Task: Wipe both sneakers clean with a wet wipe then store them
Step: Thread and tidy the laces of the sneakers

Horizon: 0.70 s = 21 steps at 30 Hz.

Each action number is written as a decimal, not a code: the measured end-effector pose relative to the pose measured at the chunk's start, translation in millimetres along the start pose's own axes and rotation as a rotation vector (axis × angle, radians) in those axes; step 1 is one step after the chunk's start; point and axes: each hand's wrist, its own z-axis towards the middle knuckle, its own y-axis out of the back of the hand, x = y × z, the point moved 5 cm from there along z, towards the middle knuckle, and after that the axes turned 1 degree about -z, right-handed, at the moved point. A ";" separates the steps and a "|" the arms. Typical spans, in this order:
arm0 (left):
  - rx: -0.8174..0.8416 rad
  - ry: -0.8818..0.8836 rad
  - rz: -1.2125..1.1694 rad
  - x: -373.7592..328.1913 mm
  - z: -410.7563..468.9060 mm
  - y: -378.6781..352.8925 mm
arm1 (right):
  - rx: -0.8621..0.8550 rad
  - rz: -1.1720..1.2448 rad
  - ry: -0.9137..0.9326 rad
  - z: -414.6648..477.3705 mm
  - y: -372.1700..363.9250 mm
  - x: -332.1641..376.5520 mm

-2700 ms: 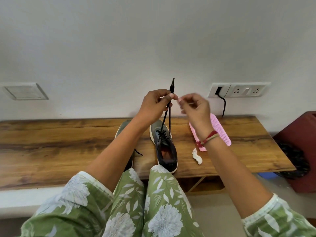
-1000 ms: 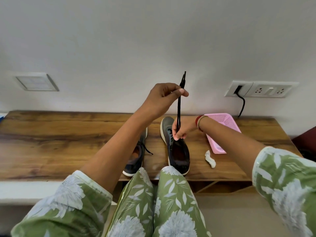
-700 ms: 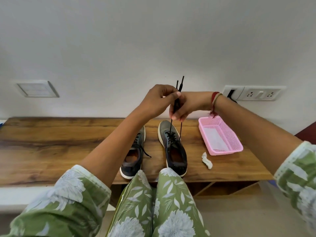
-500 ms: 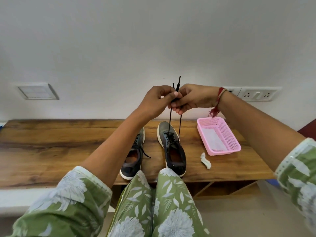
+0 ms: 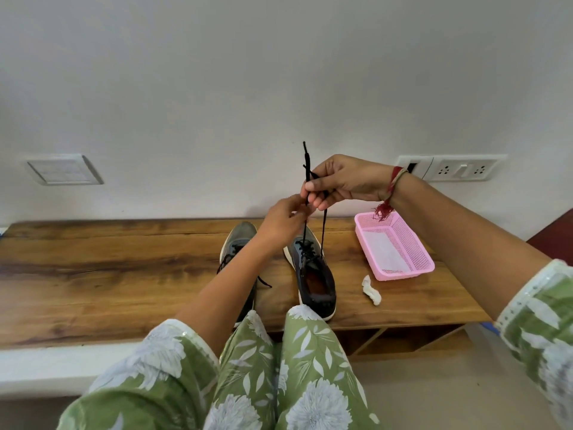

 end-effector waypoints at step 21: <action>-0.288 -0.163 -0.182 -27.5 4.6 39.2 | -0.409 0.066 0.134 -13.9 19.2 -5.5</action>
